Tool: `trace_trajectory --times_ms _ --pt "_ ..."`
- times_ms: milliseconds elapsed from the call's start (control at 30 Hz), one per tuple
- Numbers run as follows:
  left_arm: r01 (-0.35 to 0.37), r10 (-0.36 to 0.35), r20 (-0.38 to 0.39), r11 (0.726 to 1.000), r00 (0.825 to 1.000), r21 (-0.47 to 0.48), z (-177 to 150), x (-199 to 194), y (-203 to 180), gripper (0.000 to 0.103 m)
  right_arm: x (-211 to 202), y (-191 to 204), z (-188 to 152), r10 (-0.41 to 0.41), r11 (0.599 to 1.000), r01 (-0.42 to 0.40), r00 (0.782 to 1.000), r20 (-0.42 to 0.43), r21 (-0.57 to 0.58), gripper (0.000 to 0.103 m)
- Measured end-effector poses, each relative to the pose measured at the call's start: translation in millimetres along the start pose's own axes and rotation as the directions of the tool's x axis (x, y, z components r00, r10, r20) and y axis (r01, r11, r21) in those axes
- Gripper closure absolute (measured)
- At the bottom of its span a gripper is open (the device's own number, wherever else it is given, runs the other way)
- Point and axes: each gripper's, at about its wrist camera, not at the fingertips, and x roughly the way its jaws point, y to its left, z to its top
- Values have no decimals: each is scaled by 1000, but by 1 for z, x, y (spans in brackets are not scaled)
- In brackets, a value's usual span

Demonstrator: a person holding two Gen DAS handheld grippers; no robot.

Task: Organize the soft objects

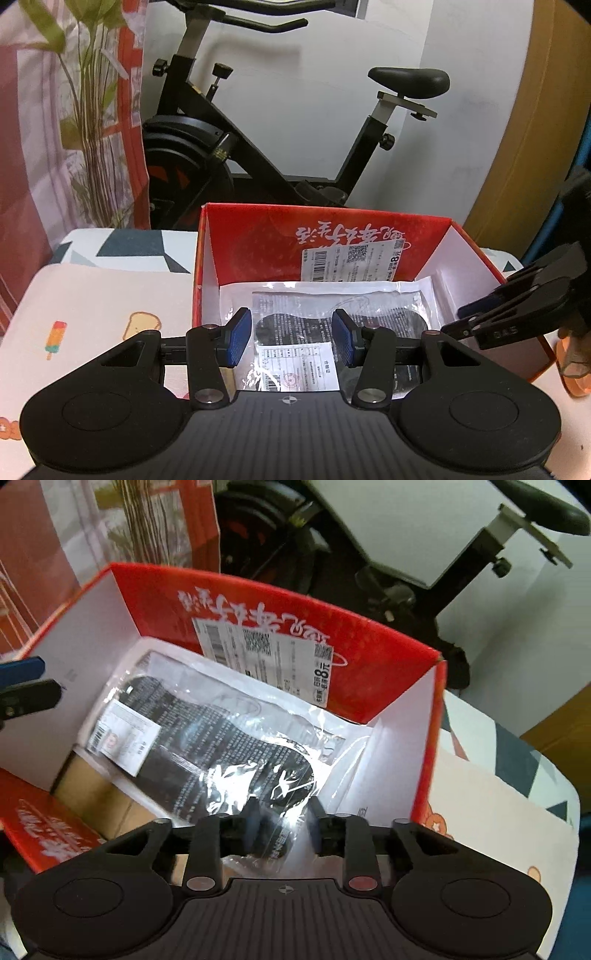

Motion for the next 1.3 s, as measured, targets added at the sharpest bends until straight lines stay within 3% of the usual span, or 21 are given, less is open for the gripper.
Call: trace_trajectory --times_ms 33,167,233,333,400,433,633,833,1033,1167,1300 --pt "-5 4 1 1000 1000 5 0 -2 -1 52 -5 -2 -3 -2 1000 2 1000 12 7 62" --pt "-27 27 6 999 1000 26 -2 -14 -5 52 -19 1 -11 -18 999 16 998 58 36 50" --pt "-36 35 10 999 999 32 -2 -19 -7 50 -26 -2 -16 -13 998 9 997 78 58 29" --pt "-42 41 15 998 999 44 -4 -29 -9 28 -36 -2 -24 -14 997 5 993 118 79 15" --pt "-47 46 24 998 999 50 -5 -35 -11 8 -43 -1 -30 3 995 -16 990 144 94 6" --pt "-46 45 29 997 999 54 -6 -39 -11 5 -46 1 -33 3 994 -19 987 158 104 0" --pt "-25 23 35 998 999 62 -15 -58 -11 0 -68 7 -56 -57 991 22 964 259 135 0" --pt "-37 35 30 997 999 67 -34 -78 -5 0 -89 8 -90 -39 980 -40 922 385 195 0" --pt "-63 64 25 998 998 -16 -64 -96 14 0 -93 9 -135 -10 947 -149 872 490 284 0" --pt "-90 93 26 991 995 -96 -86 -106 27 0 -86 18 -159 -8 929 -185 856 517 320 1" --pt "-113 119 21 974 993 -196 -109 -113 41 0 -78 35 -173 0 942 -180 844 537 283 3"
